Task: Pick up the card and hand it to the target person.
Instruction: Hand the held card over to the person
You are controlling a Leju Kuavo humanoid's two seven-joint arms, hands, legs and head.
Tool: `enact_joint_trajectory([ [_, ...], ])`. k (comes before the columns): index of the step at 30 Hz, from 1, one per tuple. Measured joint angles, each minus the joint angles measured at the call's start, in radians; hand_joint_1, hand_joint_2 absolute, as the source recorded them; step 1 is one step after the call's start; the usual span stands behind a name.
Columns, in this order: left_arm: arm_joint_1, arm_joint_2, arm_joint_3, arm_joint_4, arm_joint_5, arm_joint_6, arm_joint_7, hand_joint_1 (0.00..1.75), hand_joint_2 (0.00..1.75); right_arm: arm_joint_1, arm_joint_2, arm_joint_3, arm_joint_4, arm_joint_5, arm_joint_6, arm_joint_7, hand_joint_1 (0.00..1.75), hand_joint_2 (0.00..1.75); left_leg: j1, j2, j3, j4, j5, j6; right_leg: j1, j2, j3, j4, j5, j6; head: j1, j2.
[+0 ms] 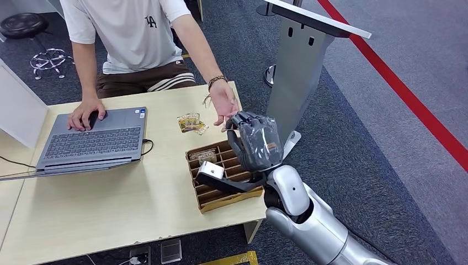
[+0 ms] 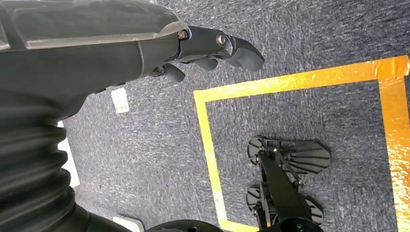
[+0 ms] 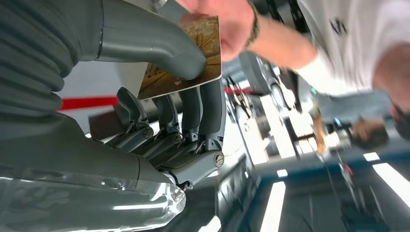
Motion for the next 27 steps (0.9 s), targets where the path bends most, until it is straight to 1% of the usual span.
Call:
enact_joint_trajectory([
  [4, 0.000, 0.000, 0.000, 0.000, 0.000, 0.002, 0.000, 0.00, 1.75, 0.008, -0.005, 0.000, -0.028, 0.060, -0.066, -0.011, 1.40, 1.75, 0.000, 0.000, 0.000, 0.000, 0.000, 0.000, 0.000, 0.000, 0.000, 0.000, 0.000, 0.000, 0.000, 0.000],
  [8, 0.000, 0.000, 0.000, 0.000, 0.000, 0.007, -0.002, 0.00, 1.75, 0.014, -0.009, 0.000, -0.031, 0.074, -0.112, -0.026, 1.40, 1.75, 0.000, 0.000, 0.000, 0.000, 0.000, 0.000, 0.000, 0.000, 0.000, 0.000, 0.000, 0.000, 0.000, 0.000],
  [16, 0.005, 0.000, 0.000, 0.000, 0.001, 0.009, -0.006, 0.00, 1.75, 0.015, -0.010, 0.000, -0.024, 0.023, -0.128, -0.067, 1.40, 1.75, 0.000, 0.000, 0.000, 0.000, 0.000, 0.000, 0.000, 0.000, 0.000, 0.000, 0.000, 0.000, 0.000, 0.000],
  [23, 0.007, -0.001, 0.000, 0.000, 0.003, 0.009, -0.011, 0.00, 1.75, 0.015, -0.010, 0.000, -0.012, -0.011, -0.126, -0.071, 1.40, 1.75, 0.000, 0.000, 0.000, 0.000, 0.000, 0.000, 0.000, 0.000, 0.000, 0.000, 0.000, 0.000, 0.000, 0.000],
  [27, 0.008, -0.001, 0.000, 0.000, 0.004, 0.009, -0.012, 0.00, 1.75, 0.015, -0.010, 0.000, -0.010, -0.031, -0.114, -0.071, 0.00, 1.75, 0.000, 0.000, -0.001, 0.000, 0.000, 0.000, 0.000, 0.000, 0.000, 0.000, 0.000, 0.000, 0.000, 0.000],
])
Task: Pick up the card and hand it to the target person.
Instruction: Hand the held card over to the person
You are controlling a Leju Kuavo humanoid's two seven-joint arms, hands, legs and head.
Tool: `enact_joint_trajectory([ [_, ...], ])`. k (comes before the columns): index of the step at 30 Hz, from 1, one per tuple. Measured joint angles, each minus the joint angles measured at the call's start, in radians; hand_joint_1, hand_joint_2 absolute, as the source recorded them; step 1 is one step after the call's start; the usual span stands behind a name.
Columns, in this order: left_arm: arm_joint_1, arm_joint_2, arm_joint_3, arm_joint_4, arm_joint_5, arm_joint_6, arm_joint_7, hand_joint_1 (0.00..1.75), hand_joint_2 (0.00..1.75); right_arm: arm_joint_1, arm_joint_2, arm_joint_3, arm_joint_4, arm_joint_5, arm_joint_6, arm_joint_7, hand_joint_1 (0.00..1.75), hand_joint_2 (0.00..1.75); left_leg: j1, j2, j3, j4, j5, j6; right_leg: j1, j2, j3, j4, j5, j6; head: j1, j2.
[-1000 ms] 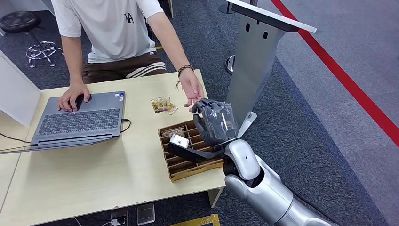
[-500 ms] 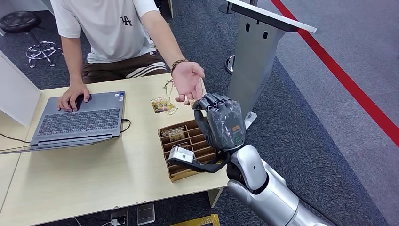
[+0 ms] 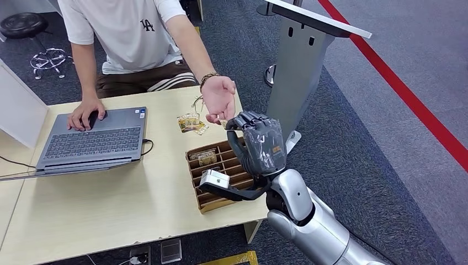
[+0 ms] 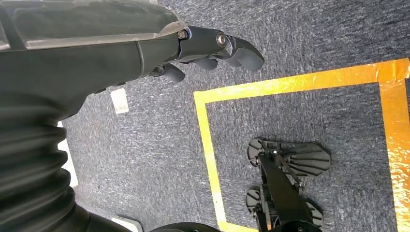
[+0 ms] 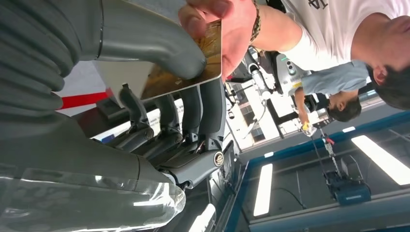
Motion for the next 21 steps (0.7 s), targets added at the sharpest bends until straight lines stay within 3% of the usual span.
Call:
enact_joint_trajectory([
  [1, 0.000, 0.000, 0.000, 0.000, 0.000, 0.000, 0.000, 0.00, 1.75, 0.000, 0.000, 0.000, 0.000, -0.004, 0.004, 0.000, 0.00, 1.75, 0.000, 0.000, 0.000, 0.000, 0.000, 0.000, 0.000, 0.000, 0.000, 0.000, 0.000, 0.000, 0.000, 0.000],
  [5, 0.001, 0.000, 0.000, 0.000, 0.001, -0.001, 0.003, 0.00, 0.00, 0.000, 0.000, 0.000, 0.000, -0.027, 0.012, 0.004, 0.00, 1.75, 0.000, 0.000, 0.000, 0.000, 0.000, 0.000, 0.000, 0.000, 0.000, 0.000, 0.000, 0.000, 0.000, 0.000],
  [9, 0.005, 0.000, 0.000, 0.000, 0.011, -0.008, 0.000, 0.00, 0.00, 0.000, 0.000, 0.000, 0.000, -0.143, 0.010, -0.022, 0.00, 1.75, 0.000, 0.000, 0.000, 0.000, 0.000, 0.000, 0.000, 0.000, 0.000, 0.000, 0.000, 0.000, 0.000, 0.000],
  [14, 0.010, 0.000, 0.000, 0.000, 0.020, -0.010, -0.006, 0.00, 0.00, 0.014, 0.000, -0.017, 0.000, -0.466, 0.043, -0.072, 0.00, 1.75, 0.000, 0.000, 0.000, 0.000, 0.000, 0.000, 0.000, 0.000, 0.000, 0.000, 0.000, 0.000, 0.000, 0.000],
  [21, 0.021, 0.001, 0.001, 0.000, 0.032, -0.010, -0.014, 0.00, 0.00, 0.054, -0.016, -0.062, -0.004, -0.795, 0.140, -0.107, 0.00, 1.75, 0.000, 0.000, 0.000, 0.000, 0.000, 0.000, 0.000, 0.000, 0.000, 0.000, 0.000, 0.000, 0.000, 0.000],
])
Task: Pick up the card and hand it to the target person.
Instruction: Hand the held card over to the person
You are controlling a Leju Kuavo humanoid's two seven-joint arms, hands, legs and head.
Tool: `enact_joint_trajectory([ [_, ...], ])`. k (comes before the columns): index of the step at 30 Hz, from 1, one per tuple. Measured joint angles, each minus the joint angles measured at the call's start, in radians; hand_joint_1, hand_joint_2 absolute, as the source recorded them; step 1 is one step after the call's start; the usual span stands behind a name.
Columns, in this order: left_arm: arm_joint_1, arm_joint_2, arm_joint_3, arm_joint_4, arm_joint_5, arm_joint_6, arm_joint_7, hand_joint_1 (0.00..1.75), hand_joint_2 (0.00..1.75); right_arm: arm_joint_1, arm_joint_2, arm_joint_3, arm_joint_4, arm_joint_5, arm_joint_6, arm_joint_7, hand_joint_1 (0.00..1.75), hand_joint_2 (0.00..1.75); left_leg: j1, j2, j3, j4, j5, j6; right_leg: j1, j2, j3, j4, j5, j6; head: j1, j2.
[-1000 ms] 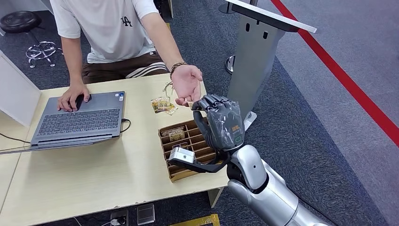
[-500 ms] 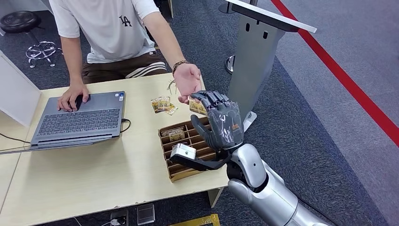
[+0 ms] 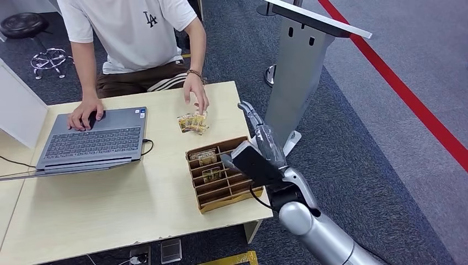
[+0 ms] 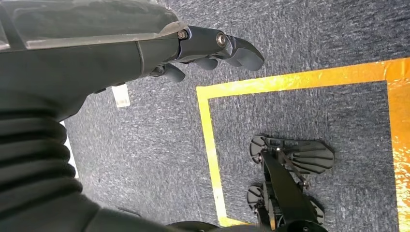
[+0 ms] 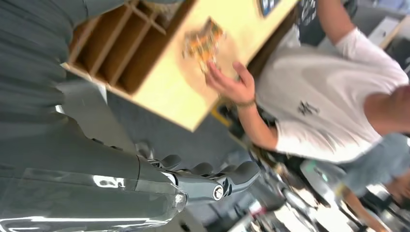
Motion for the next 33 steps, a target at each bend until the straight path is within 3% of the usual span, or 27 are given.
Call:
enact_joint_trajectory([
  [5, 0.010, 0.002, 0.002, 0.000, 0.007, 0.001, -0.004, 0.00, 0.00, 0.052, -0.038, -0.041, -0.018, -0.283, 0.075, -0.024, 0.00, 1.75, 0.000, 0.000, 0.000, 0.000, 0.000, 0.000, 0.000, 0.000, 0.000, 0.000, 0.000, 0.000, 0.000, 0.000],
  [10, 0.017, 0.003, 0.003, 0.000, 0.018, 0.006, -0.006, 0.00, 0.00, 0.106, -0.081, -0.095, -0.044, -0.443, 0.079, -0.042, 0.00, 1.75, 0.000, 0.000, 0.000, 0.000, 0.000, 0.000, 0.000, 0.000, 0.000, 0.000, 0.000, 0.000, 0.001, 0.000],
  [21, 0.023, 0.003, 0.004, 0.000, 0.022, 0.014, -0.006, 0.00, 0.00, 0.228, -0.139, -0.210, -0.115, -0.618, 0.149, -0.073, 0.00, 1.75, 0.000, 0.000, 0.000, 0.000, 0.000, 0.000, 0.000, 0.000, 0.000, -0.001, 0.000, 0.000, 0.000, 0.000],
  [27, 0.023, 0.003, 0.004, 0.000, 0.022, 0.022, -0.007, 0.00, 0.00, 0.264, -0.156, -0.222, -0.131, -0.753, 0.256, -0.089, 0.00, 1.75, 0.000, 0.000, 0.000, 0.000, 0.000, 0.000, 0.000, 0.000, 0.000, -0.001, 0.000, 0.000, 0.000, 0.000],
  [33, 0.023, 0.003, 0.004, 0.000, 0.022, 0.027, -0.008, 0.00, 0.00, 0.293, -0.172, -0.219, -0.135, -0.809, 0.278, -0.101, 0.00, 1.75, 0.000, 0.000, 0.000, 0.000, 0.000, 0.000, 0.000, 0.000, 0.000, -0.001, 0.000, 0.000, 0.000, 0.000],
])
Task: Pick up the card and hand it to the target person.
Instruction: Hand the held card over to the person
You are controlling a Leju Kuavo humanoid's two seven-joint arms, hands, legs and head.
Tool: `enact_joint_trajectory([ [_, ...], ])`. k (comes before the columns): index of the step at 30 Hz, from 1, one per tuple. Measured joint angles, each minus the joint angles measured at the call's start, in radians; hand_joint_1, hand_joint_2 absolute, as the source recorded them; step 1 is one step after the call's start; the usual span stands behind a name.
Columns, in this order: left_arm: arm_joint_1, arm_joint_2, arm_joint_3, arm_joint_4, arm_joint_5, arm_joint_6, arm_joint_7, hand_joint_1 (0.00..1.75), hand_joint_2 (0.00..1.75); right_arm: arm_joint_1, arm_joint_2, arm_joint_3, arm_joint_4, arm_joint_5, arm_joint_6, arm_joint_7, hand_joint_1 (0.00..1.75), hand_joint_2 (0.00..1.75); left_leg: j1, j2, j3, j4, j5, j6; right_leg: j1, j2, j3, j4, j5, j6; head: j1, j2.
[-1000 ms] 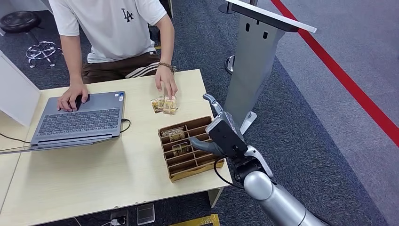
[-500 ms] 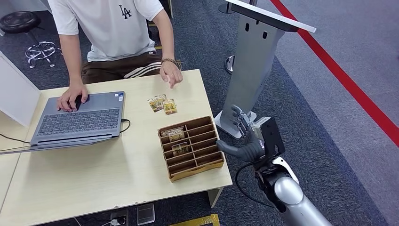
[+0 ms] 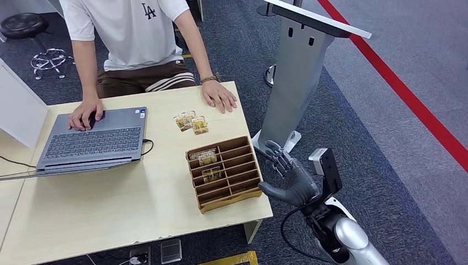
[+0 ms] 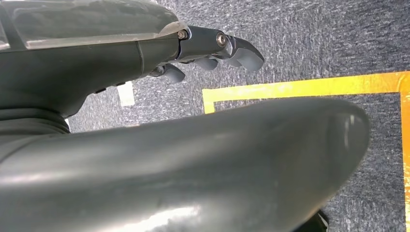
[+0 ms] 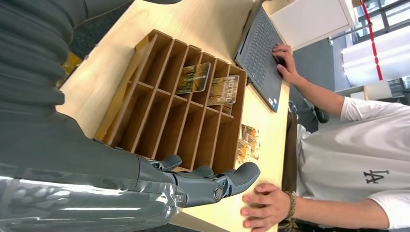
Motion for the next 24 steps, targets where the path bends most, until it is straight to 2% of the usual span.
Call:
enact_joint_trajectory([
  [12, 0.000, 0.000, 0.000, 0.000, 0.000, 0.001, 0.000, 0.00, 0.00, 0.018, -0.021, 0.014, -0.002, -0.023, -0.004, -0.004, 0.00, 1.75, 0.000, 0.000, 0.000, 0.000, 0.000, 0.000, 0.000, 0.000, 0.000, 0.000, 0.000, 0.000, -0.001, 0.000],
  [24, 0.000, 0.000, 0.000, 0.000, 0.000, 0.000, 0.000, 0.00, 0.00, 0.015, -0.021, 0.022, -0.028, -0.014, -0.053, -0.058, 0.00, 1.75, 0.000, 0.000, 0.000, 0.000, 0.000, 0.000, 0.000, 0.000, 0.000, 0.000, 0.000, 0.000, -0.001, 0.000],
])
